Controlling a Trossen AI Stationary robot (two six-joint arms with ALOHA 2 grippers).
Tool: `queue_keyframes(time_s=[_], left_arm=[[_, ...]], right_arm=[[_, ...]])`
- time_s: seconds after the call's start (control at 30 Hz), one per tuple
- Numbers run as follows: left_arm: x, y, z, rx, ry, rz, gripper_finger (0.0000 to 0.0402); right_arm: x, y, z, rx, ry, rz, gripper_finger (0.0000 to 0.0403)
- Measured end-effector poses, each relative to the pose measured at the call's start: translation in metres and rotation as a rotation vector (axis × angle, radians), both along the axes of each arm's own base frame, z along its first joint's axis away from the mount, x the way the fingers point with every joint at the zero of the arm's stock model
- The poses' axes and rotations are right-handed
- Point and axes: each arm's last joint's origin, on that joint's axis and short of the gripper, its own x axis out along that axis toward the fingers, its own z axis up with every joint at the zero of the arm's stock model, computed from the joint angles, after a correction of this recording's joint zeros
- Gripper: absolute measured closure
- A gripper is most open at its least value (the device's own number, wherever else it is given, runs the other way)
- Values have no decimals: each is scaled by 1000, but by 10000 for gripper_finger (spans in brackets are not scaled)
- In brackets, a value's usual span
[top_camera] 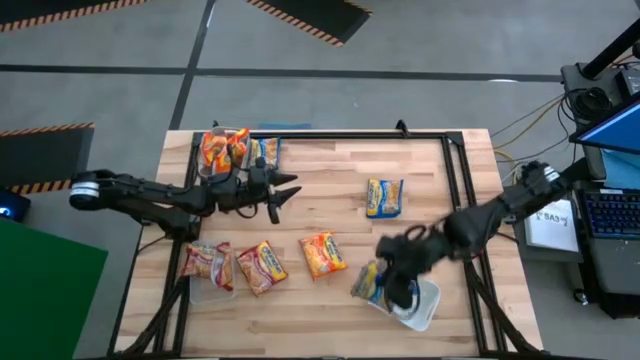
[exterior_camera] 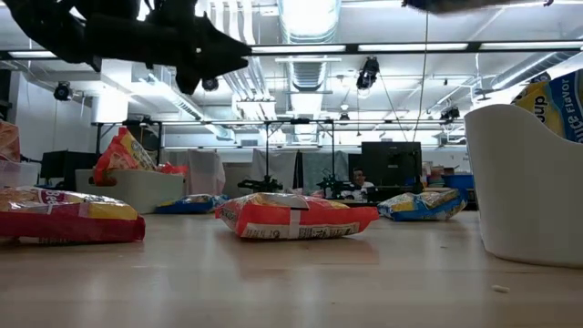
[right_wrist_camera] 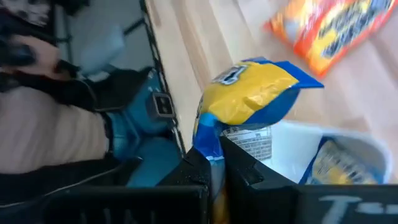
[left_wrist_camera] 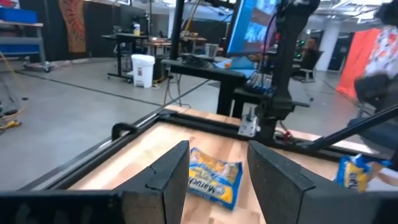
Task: Sort Maruchan noodles
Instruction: Put the blue noodle pack into the white bin
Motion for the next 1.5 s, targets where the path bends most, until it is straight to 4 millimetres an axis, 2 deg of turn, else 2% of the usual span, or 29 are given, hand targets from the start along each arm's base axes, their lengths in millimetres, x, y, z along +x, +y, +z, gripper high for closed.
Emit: queue_keyframes(time_s=[0.17, 0.3, 0.4, 0.6, 0.87, 1.03, 1.33, 1.5], left_arm=[[3, -10, 7, 2, -28, -42, 256], [6, -18, 11, -2, -39, -77, 256], [7, -24, 16, -18, -58, -105, 256], [9, -33, 20, -18, -68, -145, 256], [13, -34, 38, -24, -125, -148, 256], [14, -34, 43, -10, -138, -147, 256], [13, -34, 39, 2, -122, -145, 256], [13, -34, 38, 2, -118, -145, 256]], right_arm=[[-8, 41, -22, -5, 92, -38, 394], [-16, 58, -34, -41, 159, -71, 394], [-21, 61, -42, -101, 201, -94, 394], [-29, 52, -46, -208, 275, -94, 394], [-27, 48, -49, -362, 197, -107, 394], [-19, 55, -65, -404, 226, -104, 394], [-2, 67, -107, -504, 317, -124, 394], [2, 68, -117, -515, 343, -150, 377]])
